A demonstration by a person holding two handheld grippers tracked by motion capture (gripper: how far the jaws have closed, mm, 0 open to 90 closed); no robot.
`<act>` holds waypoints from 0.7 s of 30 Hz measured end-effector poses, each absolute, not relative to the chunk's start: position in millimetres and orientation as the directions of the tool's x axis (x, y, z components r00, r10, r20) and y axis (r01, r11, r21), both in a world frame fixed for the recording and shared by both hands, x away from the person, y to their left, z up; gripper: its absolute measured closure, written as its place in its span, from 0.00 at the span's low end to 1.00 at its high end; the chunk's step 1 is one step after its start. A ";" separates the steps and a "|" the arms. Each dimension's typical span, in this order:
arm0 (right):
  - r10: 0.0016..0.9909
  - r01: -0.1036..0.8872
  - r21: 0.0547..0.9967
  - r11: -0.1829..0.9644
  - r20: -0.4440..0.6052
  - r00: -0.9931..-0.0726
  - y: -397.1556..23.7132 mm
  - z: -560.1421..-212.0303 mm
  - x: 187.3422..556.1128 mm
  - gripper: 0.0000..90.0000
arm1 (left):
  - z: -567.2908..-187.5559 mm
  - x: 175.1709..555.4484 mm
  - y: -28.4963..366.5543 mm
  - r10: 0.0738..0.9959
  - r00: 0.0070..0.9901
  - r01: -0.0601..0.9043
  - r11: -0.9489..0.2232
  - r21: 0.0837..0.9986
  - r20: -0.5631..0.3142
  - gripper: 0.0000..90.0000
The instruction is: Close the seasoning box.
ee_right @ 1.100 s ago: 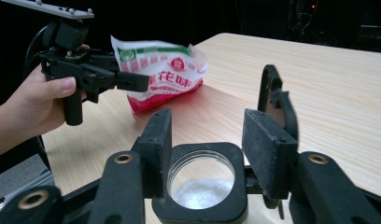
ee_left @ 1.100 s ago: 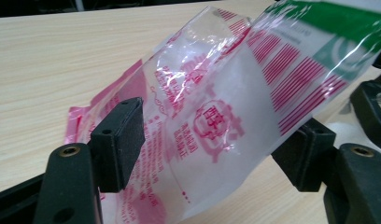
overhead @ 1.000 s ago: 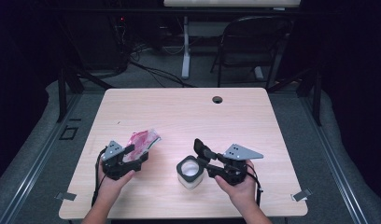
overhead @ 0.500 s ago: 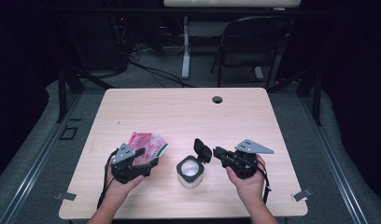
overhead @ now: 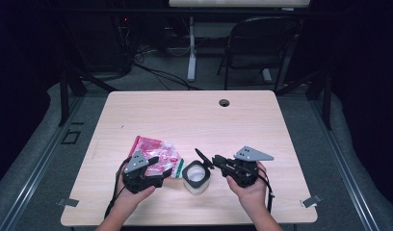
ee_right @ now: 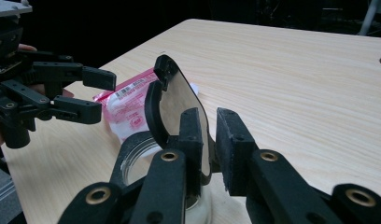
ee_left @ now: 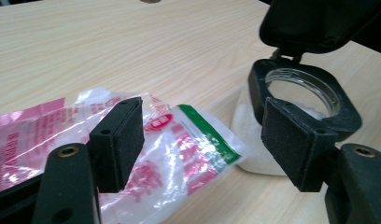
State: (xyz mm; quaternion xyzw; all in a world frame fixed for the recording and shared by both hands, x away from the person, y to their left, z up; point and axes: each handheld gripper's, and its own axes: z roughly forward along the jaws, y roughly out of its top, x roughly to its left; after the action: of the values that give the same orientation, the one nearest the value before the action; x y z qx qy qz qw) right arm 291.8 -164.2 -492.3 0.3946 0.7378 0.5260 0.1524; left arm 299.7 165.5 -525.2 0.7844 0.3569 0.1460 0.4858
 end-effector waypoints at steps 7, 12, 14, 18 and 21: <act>0.720 0.413 0.897 0.160 0.181 -0.670 -156.7 -493.2 288.5 0.88 | -519.5 300.2 172.3 0.721 0.683 0.417 -0.260 0.871 -0.112 0.35; 0.707 0.415 0.893 0.174 0.180 -0.684 -150.9 -496.2 287.3 0.87 | -517.6 304.7 185.5 0.757 0.644 0.422 -0.233 0.876 -0.110 0.36; 0.701 0.414 0.891 0.185 0.176 -0.691 -149.0 -497.4 287.0 0.87 | -518.4 306.5 191.1 0.775 0.623 0.427 -0.221 0.877 -0.108 0.38; 0.697 0.414 0.893 0.179 0.182 -0.694 -147.0 -498.2 286.6 0.84 | -520.2 310.5 200.3 0.797 0.593 0.440 -0.199 0.876 -0.117 0.38; 0.696 0.415 0.892 0.181 0.182 -0.694 -148.9 -498.6 287.2 0.82 | -520.8 312.4 204.5 0.808 0.577 0.449 -0.196 0.872 -0.116 0.38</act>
State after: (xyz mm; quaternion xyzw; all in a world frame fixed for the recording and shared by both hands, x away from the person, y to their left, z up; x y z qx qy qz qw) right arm 287.2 -148.9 -498.6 0.3674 0.7565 0.5241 0.1341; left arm 312.4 204.5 -520.8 0.7499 0.4191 0.1888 0.4758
